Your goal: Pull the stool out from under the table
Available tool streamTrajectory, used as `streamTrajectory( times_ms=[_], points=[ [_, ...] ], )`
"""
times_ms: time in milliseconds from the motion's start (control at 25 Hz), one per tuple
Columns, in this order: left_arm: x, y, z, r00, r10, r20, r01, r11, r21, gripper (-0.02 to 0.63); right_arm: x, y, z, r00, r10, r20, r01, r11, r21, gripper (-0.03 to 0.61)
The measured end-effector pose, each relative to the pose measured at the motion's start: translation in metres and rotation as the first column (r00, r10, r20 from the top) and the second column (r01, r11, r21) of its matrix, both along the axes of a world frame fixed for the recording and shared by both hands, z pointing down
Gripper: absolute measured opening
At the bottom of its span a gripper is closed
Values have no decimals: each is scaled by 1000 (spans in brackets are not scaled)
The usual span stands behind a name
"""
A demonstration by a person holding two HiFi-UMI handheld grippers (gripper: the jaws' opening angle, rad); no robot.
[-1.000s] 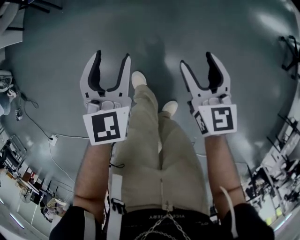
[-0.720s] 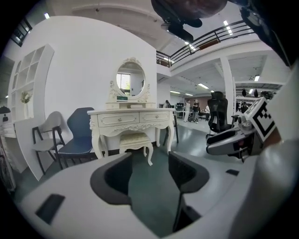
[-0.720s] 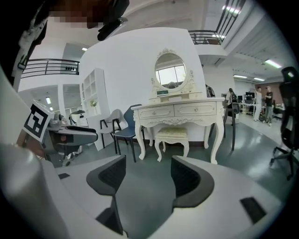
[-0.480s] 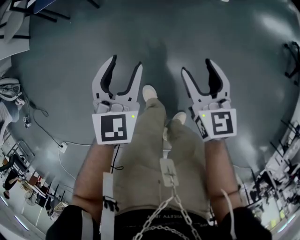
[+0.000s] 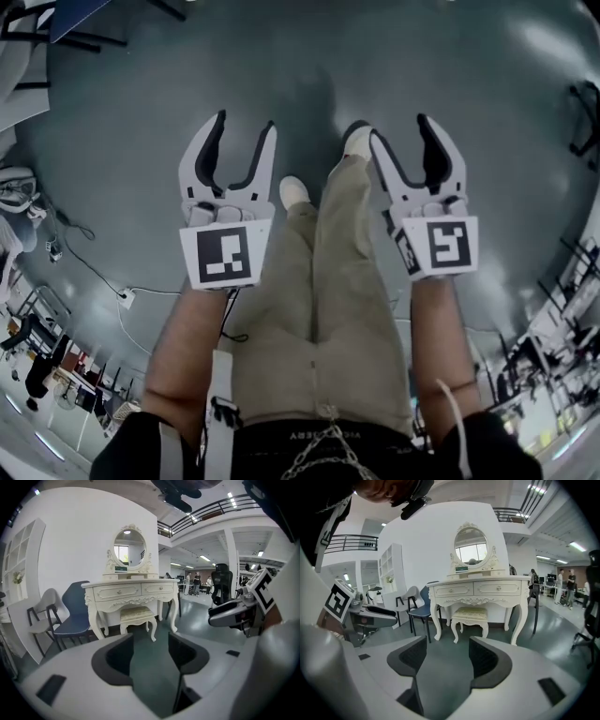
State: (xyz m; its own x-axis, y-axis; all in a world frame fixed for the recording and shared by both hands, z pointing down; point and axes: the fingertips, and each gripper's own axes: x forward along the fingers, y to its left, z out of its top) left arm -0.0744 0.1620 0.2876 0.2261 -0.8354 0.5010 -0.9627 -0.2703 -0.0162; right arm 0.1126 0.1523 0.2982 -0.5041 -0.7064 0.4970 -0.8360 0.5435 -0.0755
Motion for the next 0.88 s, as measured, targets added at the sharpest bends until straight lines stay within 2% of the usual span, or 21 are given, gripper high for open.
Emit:
streamTrajectory(
  times_ms=[160,440,880],
  points=[
    [5,-18,3,1000,-7,-3,7,1000,-4,221,-1,-22,5,1000,-10,1,10,1000,-6,276],
    [-3,-59,2,995,-104,-8,104,995,-2,221,-2,-65,1,997,-79,20,79,997,-4,276],
    [-12,-105,-11,985,-173,14,173,985,10,219,1,-116,-11,987,-153,42,153,988,-8,276]
  ],
)
